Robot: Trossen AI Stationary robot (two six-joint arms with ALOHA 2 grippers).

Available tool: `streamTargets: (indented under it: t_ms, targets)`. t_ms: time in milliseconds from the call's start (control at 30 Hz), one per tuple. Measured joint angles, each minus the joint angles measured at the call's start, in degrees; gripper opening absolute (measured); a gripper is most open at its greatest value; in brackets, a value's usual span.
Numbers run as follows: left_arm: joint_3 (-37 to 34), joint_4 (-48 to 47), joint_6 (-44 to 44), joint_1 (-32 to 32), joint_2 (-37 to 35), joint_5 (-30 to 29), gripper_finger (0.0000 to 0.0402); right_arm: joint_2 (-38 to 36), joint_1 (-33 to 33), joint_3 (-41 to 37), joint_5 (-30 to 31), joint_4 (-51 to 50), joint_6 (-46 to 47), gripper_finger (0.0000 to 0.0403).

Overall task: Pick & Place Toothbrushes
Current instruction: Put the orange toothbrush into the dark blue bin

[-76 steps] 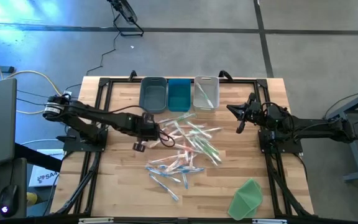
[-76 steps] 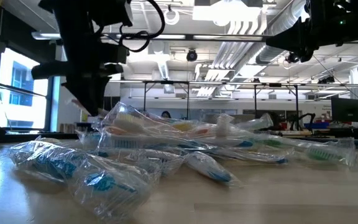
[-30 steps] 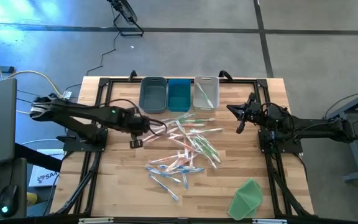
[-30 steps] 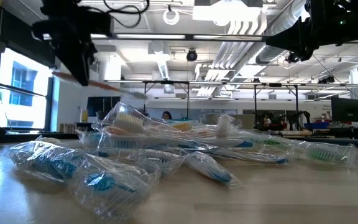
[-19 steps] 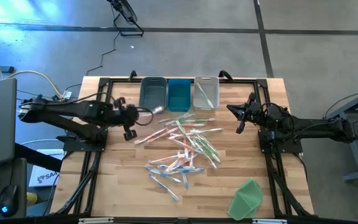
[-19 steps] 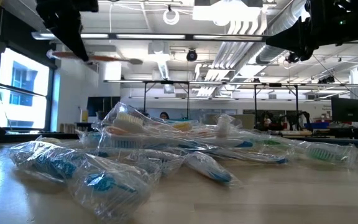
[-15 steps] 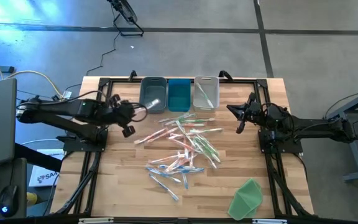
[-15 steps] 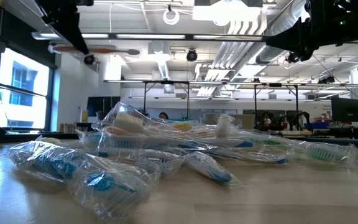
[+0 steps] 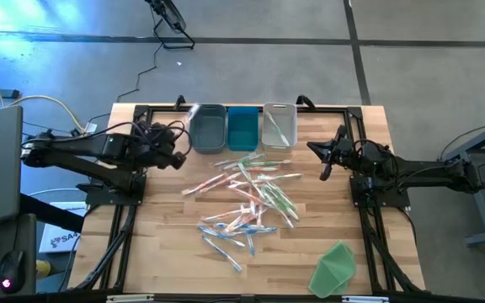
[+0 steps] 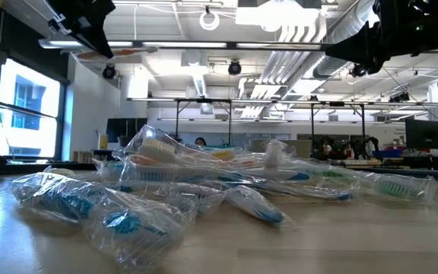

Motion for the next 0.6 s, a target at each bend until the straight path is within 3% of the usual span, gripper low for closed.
streamTargets:
  t_ms: [167, 600]
  targets:
    - [0.0, 1.4, -0.1, 0.0, 0.7, -4.0, 0.0033, 0.0, 0.0, 0.0, 0.0, 0.0, 0.0, 0.0003]
    - [0.0, 1.4, -2.6, 0.0, 2.6, -7.0, 0.0024, 0.0, 0.0, 0.0, 0.0, 0.0, 0.0, 0.0002]
